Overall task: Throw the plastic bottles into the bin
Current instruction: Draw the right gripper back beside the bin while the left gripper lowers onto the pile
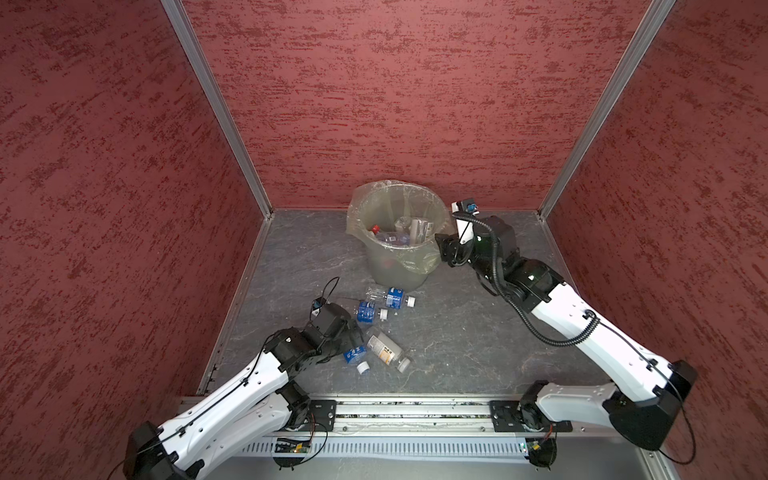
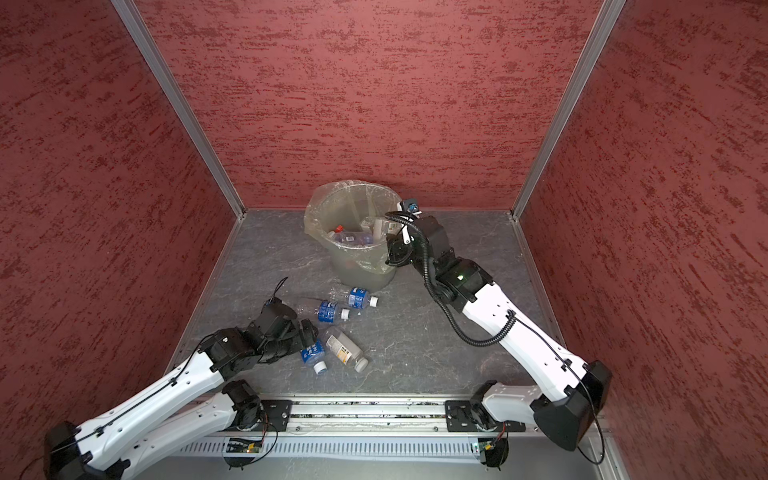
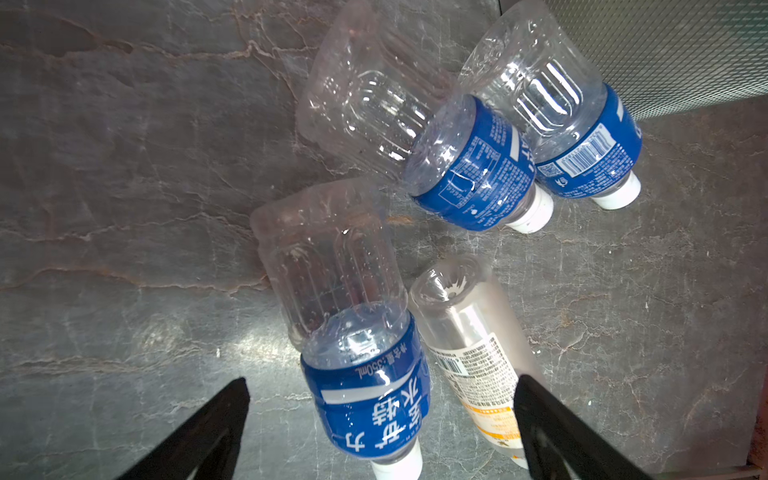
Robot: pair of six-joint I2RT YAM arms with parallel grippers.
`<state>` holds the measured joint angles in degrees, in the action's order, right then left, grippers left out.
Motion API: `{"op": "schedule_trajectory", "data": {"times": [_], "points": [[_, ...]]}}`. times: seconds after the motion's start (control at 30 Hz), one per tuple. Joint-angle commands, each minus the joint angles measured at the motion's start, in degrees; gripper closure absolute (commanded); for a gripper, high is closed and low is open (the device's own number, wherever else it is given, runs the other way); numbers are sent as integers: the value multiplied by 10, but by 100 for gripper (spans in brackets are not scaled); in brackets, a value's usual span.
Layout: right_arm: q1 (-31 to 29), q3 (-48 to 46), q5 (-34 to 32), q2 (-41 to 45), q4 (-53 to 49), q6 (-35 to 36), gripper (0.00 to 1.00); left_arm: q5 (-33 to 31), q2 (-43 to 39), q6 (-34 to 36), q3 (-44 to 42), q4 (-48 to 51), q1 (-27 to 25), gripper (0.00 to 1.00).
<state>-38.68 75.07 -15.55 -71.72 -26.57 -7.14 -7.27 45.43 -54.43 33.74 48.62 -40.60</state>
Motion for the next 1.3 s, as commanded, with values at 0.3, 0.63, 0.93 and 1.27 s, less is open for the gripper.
{"op": "schedule_trajectory", "data": {"times": [0.3, 0.63, 0.93, 1.27], "points": [[-1, -98, -35, 73, 5, -36, 37, 12, 49, -4, 3, -12, 25, 15], [-1, -126, -54, 88, 4, -37, 38, 31, 69, -10, -13, -28, 38, 20], [0, -136, -54, 90, 6, -43, 39, 45, 101, -8, -22, -47, 44, 20], [0, -136, -53, 89, 2, -43, 40, 64, 120, -3, -38, -74, 60, 20]]}}
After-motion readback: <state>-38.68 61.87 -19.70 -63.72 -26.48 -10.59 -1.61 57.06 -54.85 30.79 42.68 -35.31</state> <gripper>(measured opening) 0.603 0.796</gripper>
